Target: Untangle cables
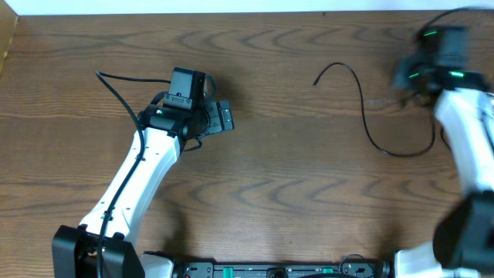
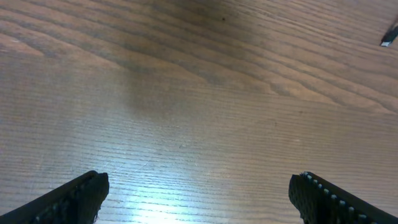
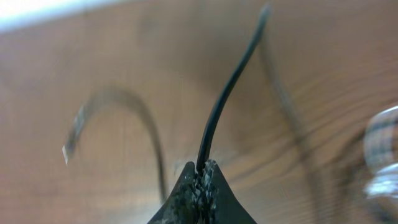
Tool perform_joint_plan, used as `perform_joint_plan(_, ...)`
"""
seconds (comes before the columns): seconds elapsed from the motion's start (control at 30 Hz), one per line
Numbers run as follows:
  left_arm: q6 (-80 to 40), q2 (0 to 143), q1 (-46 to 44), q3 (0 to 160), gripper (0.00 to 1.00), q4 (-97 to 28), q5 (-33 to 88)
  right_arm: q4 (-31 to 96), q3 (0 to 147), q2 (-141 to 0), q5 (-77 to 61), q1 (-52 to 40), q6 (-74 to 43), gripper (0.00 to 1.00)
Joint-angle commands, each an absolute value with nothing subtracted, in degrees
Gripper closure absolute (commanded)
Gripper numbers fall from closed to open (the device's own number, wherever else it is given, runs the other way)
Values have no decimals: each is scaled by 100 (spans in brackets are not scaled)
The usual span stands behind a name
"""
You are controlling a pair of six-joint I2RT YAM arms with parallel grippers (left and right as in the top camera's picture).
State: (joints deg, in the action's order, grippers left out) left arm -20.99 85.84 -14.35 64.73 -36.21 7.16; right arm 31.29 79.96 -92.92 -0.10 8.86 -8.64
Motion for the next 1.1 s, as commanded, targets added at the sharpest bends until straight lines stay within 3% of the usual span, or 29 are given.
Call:
perform_joint_plan(0.0,-2112,8573,-1404,6471,2,-3645,681,3017,8058,-8661,165,1516,-1090,99)
perform_joint_plan(0.17,-2112,8573,-1404,6471,2,-3647,681,3192,8055,-8525,998,2576,-1125,99)
perform_joint_plan(0.3,-2112,8573,-1404,6471,2,-3708,681,3387,8055,-8545,2418,3234,-2056,99)
perform_joint_plan(0.57,-2112,8573,-1404,6471,2,-3708,679,3317,8055,-8554,2025,3929,-2416,99)
perform_joint_plan(0.63,-2112,8573,-1404,6471,2,-3708,681,3208,8055,-8578,1297,3907,-2333,90)
perform_joint_plan(0.7,-2112,8573,-1404,6471,2,-3708,681,3068,8055,-8635,167,3846,-2043,59)
perform_joint_plan(0.77,-2112,8573,-1404,6471,2,-3710,681,2950,8055,-8755,-882,3732,-1756,44)
perform_joint_plan(0.9,-2112,8573,-1404,6471,2,-3708,681,3013,8055,-9159,-2045,3188,-1396,38)
perform_joint_plan(1.07,-2112,8573,-1404,6471,2,-3708,681,3214,8055,-9736,-2204,2139,-801,36)
